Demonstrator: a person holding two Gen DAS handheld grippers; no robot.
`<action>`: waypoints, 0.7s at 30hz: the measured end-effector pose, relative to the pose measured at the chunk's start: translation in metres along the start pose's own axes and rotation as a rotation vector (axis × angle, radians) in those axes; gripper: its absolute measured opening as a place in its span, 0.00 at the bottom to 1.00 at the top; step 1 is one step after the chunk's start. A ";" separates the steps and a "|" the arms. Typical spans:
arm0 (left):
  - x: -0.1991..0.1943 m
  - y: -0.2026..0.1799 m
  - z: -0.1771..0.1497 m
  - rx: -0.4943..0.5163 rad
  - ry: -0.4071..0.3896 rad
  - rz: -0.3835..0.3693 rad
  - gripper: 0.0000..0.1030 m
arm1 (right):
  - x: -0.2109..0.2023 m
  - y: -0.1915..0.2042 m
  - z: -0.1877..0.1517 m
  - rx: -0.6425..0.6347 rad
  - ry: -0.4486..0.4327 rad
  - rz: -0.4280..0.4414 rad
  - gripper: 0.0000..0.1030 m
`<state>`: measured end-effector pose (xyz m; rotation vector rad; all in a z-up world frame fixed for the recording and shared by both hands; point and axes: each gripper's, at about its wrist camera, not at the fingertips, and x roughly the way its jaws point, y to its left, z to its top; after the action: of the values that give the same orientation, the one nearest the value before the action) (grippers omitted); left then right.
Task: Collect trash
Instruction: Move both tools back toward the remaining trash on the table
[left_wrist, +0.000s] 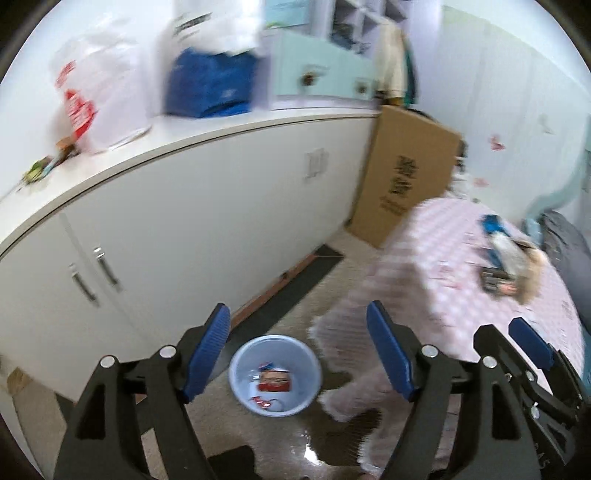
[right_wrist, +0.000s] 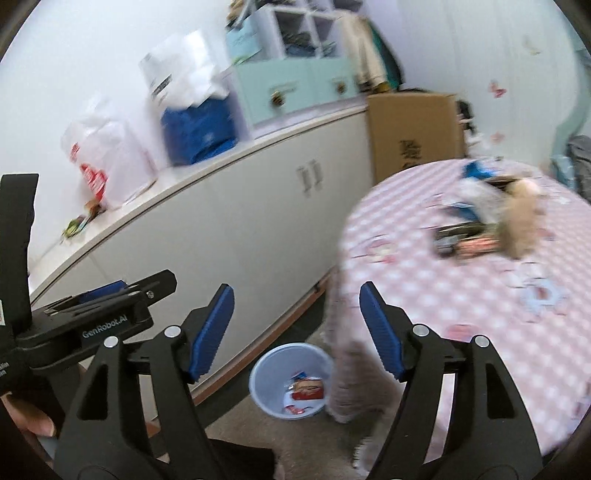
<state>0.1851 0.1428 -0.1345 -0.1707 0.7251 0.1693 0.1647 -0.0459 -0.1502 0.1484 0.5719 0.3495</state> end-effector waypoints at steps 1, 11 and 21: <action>-0.004 -0.008 0.000 0.014 -0.003 -0.018 0.73 | -0.011 -0.011 0.001 0.015 -0.010 -0.026 0.68; -0.018 -0.118 -0.009 0.232 0.003 -0.156 0.73 | -0.073 -0.105 -0.004 0.180 -0.076 -0.156 0.70; 0.013 -0.172 0.008 0.302 0.032 -0.168 0.73 | -0.059 -0.183 0.004 0.340 -0.069 -0.150 0.70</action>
<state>0.2362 -0.0215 -0.1210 0.0539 0.7560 -0.1041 0.1725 -0.2374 -0.1598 0.4404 0.5668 0.0984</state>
